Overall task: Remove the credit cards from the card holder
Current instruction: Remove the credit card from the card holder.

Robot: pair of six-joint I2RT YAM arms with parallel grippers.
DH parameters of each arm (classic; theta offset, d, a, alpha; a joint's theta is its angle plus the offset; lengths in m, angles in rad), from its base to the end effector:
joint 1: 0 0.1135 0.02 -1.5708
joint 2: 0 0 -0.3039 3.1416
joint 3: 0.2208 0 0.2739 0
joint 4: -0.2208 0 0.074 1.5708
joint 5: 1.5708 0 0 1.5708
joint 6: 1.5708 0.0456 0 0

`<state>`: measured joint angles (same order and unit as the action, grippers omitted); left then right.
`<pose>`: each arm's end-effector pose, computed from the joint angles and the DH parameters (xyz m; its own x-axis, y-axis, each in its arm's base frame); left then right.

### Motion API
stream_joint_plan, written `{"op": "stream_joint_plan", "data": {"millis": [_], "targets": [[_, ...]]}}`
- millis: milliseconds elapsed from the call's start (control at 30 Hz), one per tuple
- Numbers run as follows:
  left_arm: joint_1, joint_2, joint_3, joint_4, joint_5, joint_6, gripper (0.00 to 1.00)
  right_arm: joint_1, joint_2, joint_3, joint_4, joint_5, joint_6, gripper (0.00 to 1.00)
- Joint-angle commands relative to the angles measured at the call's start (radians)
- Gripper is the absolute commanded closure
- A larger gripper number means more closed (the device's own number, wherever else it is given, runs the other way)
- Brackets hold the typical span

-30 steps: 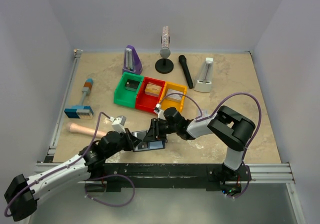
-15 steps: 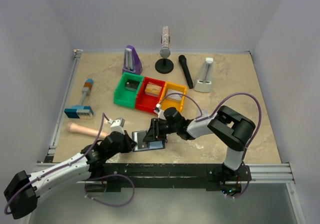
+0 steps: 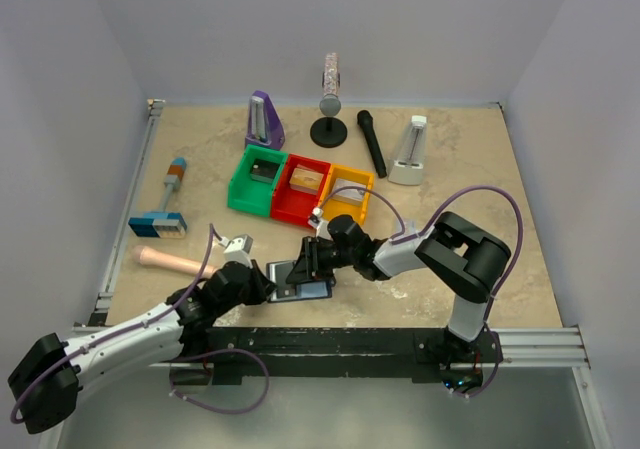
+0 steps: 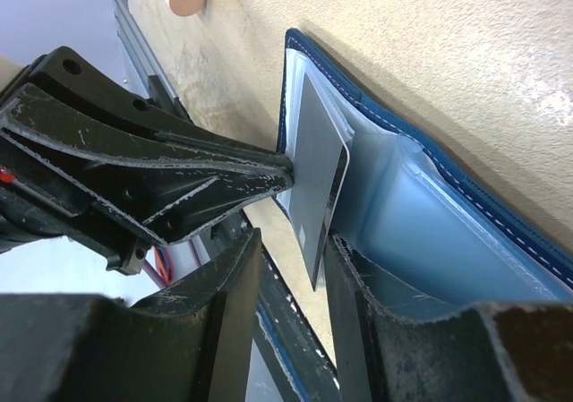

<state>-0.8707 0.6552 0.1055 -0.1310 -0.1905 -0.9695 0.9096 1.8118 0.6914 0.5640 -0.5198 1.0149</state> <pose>0.0907 -0.0943 0.1355 -0.7704 -0.3422 -0.5379 0.0368 0.8184 -0.5734 0.2028 0.2975 0.1341 -0.9730 -0.0500 -0.2253 -0.2227 0.4596 0.8597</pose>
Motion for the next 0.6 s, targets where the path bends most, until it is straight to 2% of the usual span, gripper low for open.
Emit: {"op": "stream_joint_plan", "data": {"millis": [0, 567], "targets": [[0.002, 0.034, -0.021, 0.071, 0.048, -0.008, 1.0, 0.005, 0.003, 0.031, 0.06, -0.017, 0.02, 0.61], [0.002, 0.029, -0.043, 0.152, 0.077, -0.002, 1.0, 0.005, 0.04, 0.066, 0.06, -0.037, 0.044, 0.59]]}}
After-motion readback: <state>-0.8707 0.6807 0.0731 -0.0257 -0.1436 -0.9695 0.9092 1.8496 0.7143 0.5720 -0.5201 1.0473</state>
